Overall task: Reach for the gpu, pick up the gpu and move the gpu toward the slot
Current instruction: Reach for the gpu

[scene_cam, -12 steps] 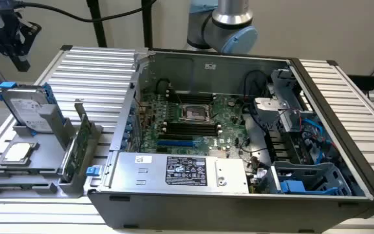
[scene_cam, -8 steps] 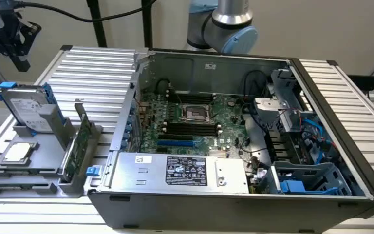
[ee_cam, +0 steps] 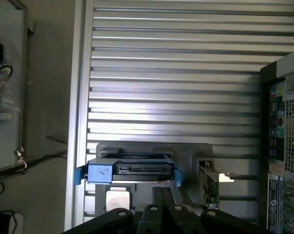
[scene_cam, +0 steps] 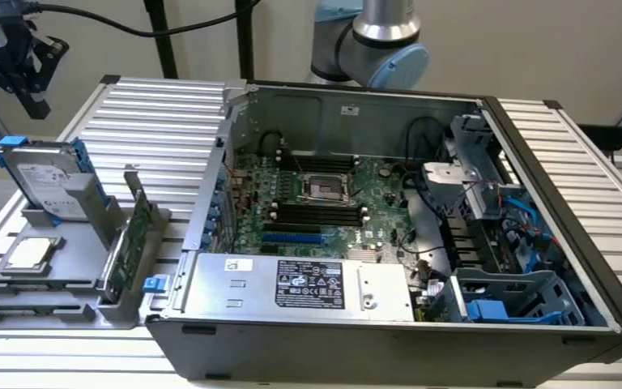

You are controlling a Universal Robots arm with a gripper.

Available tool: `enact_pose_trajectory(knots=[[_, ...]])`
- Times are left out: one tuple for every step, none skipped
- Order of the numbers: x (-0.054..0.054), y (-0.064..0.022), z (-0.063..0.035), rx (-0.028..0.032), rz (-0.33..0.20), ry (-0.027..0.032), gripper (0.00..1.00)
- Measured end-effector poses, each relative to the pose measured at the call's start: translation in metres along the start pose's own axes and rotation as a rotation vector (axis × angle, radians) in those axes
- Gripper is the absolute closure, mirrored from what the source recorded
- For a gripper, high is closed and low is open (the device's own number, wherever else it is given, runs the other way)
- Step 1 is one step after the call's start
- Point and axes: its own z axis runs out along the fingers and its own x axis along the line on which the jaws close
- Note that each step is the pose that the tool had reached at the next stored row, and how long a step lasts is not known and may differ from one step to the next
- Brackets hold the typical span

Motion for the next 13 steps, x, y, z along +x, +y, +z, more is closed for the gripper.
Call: enact_pose_trajectory(knots=[[0.0,0.0,0.0,0.0,0.0,-0.0001,0.89],[0.0,-0.0002,-0.0001,0.0001,0.0,0.0002,0.89],[0.0,-0.0023,-0.0003,0.0003,0.0,0.0005,0.89],[0.0,-0.0069,-0.0002,0.0001,0.0,0.0003,0.89],[-0.001,-0.0115,-0.0001,0.0,0.0,0.0,0.89],[-0.001,-0.0159,-0.0001,0.0,0.0,0.0,0.89],[-0.002,-0.0209,0.0001,0.0,0.0,0.0,0.89],[-0.002,-0.0254,0.0003,-0.0001,0.0,-0.0001,0.89],[-0.003,-0.03,0.0004,0.0001,0.0,0.0001,0.89],[-0.004,-0.0344,0.0007,0.0001,0.0,0.0002,0.89],[-0.006,-0.0384,0.0012,0.0,0.0,0.0001,0.89],[-0.008,-0.042,0.0017,0.0,0.0,0.0001,0.89],[-0.011,-0.045,0.0026,-0.0002,0.0,-0.0002,0.89]])
